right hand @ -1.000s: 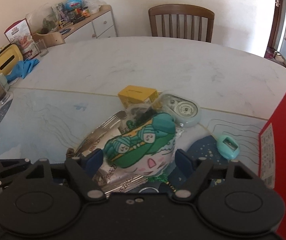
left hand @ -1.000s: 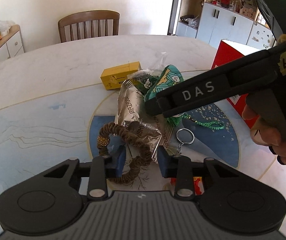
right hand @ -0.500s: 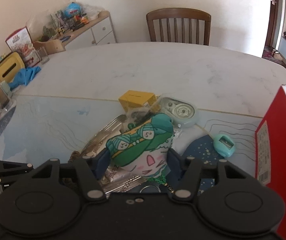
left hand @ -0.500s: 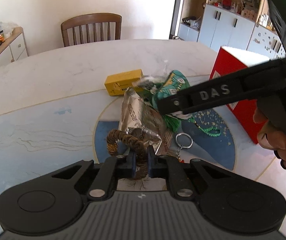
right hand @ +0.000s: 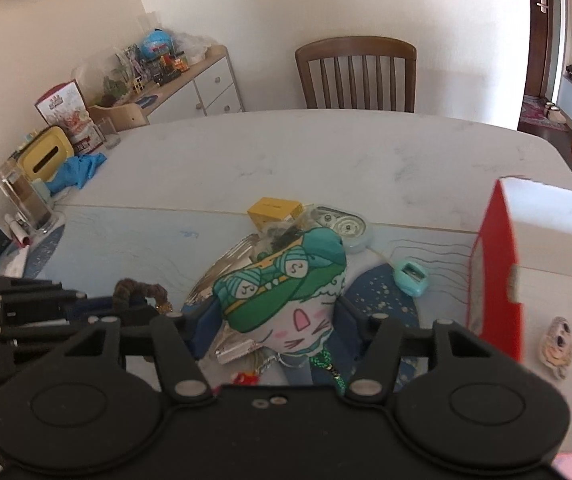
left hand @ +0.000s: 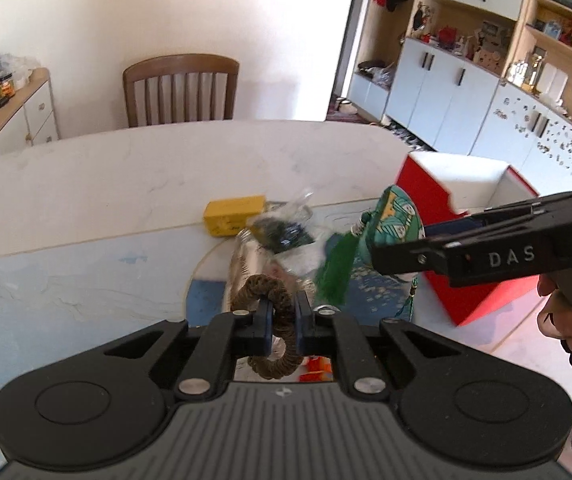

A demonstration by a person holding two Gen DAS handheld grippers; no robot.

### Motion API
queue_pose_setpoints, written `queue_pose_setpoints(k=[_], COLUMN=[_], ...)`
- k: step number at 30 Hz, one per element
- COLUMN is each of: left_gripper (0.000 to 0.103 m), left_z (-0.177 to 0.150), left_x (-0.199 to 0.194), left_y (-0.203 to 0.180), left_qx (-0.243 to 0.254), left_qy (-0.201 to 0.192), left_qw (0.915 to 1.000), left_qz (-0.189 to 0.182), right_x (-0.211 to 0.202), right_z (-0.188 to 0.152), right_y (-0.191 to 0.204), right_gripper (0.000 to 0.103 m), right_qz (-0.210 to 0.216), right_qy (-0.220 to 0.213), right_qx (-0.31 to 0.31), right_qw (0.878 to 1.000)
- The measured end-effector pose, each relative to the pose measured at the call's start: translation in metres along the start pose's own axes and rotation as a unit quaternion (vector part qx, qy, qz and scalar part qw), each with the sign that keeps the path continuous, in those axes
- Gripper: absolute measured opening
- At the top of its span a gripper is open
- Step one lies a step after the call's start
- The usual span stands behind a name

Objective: Organize objects
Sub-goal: 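Lift and carry the bracelet and green plush with both grippers to the box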

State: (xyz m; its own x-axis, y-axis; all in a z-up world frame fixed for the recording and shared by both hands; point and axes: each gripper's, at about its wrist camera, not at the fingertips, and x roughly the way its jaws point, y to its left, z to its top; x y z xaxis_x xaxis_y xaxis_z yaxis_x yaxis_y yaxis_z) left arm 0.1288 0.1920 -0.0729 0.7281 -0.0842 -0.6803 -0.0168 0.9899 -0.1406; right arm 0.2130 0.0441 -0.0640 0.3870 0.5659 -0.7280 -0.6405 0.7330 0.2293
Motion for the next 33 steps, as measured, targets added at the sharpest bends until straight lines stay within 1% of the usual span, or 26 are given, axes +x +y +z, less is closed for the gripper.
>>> queue_pose_setpoints(k=[4, 8, 11, 13, 16, 25, 33], left_gripper=[0.01, 0.01, 0.01, 0.01, 0.01, 0.01, 0.01], left_z=[0.012, 0.026, 0.035, 0.04, 0.048, 0.07, 0.083], left_x=[-0.013, -0.02, -0.019, -0.017, -0.013, 0.021, 0.063], left_y=[-0.013, -0.034, -0.052, -0.067, -0.09, -0.16, -0.215], left_qx=[0.004, 0.023, 0.041, 0.053, 0.075, 0.112, 0.13], left_qy=[-0.001, -0.002, -0.008, -0.008, -0.01, 0.003, 0.026], left_qw=[0.9998, 0.9992, 0.9982, 0.9973, 0.9951, 0.9887, 0.9846], left_qz=[-0.019, -0.034, -0.043, -0.051, -0.064, -0.1, -0.114], right_x=[-0.027, -0.055, -0.073, -0.083, -0.096, -0.129, -0.133], right_z=[0.0, 0.003, 0.005, 0.005, 0.006, 0.003, 0.003], right_y=[-0.011, -0.026, -0.038, -0.047, -0.063, -0.125, -0.184], right_gripper=[0.059, 0.059, 0.059, 0.059, 0.059, 0.059, 0.059], right_qz=[-0.002, -0.002, -0.01, -0.024, -0.036, -0.08, -0.107], right_qy=[-0.003, -0.012, -0.021, -0.026, -0.029, -0.045, -0.047], right_qx=[0.003, 0.009, 0.002, -0.004, 0.0, 0.02, 0.039], right_qw=[1.0, 1.0, 1.0, 0.999, 0.999, 0.996, 0.992])
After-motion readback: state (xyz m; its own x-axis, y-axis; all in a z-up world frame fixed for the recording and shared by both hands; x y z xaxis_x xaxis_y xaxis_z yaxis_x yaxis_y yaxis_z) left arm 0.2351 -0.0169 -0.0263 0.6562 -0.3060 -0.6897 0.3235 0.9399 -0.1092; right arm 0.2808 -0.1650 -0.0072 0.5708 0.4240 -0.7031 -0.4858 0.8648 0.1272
